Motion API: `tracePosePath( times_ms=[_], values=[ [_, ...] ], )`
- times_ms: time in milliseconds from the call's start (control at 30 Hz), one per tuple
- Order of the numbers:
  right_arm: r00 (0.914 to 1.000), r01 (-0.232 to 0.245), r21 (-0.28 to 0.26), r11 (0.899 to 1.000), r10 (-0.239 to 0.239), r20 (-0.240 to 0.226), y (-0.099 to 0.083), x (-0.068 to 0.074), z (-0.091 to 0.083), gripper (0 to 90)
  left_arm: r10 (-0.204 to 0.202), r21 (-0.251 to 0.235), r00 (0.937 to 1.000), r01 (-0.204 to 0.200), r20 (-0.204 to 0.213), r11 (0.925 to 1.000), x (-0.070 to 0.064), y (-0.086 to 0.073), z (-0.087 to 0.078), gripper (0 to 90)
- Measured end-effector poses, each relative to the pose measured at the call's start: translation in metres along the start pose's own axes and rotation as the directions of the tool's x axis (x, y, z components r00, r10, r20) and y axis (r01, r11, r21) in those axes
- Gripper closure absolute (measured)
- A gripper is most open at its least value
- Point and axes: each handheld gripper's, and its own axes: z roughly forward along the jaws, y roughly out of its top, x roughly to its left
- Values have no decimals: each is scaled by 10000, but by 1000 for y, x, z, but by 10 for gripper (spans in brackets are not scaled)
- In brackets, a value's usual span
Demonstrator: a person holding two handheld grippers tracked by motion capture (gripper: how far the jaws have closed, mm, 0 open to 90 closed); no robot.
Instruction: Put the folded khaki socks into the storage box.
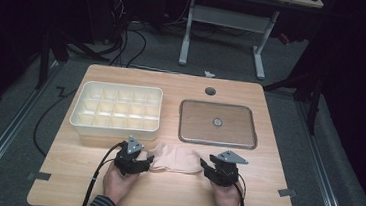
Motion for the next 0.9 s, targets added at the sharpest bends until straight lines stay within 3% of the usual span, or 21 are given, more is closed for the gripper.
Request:
tracePosePath(
  times_ms=[133,267,433,600,800,900],
  values=[
    [9990,190,-334,9993,-204,-405,4,4,-9,683,-58,-5,9999,58,85,10000,1,0,0,380],
    [9964,316,-271,9991,-337,-781,8,12,-9,746,-46,-70,10000,46,79,10000,1,-1,-2,399],
    [9887,397,-202,9990,-422,-1440,11,28,-1,776,-377,-469,9981,400,495,9981,1,1,-9,420],
    [9790,686,-9,9976,-675,-1923,13,47,12,801,-791,-373,9950,815,606,9960,2,4,-7,445],
    [9731,908,298,9954,-823,-2153,13,62,28,826,-589,-292,9950,614,807,9977,-4,8,-4,505],
    [9736,956,353,9948,-861,-2112,12,65,32,832,-757,-201,9941,775,781,9968,-3,8,-2,514]
  ],
)
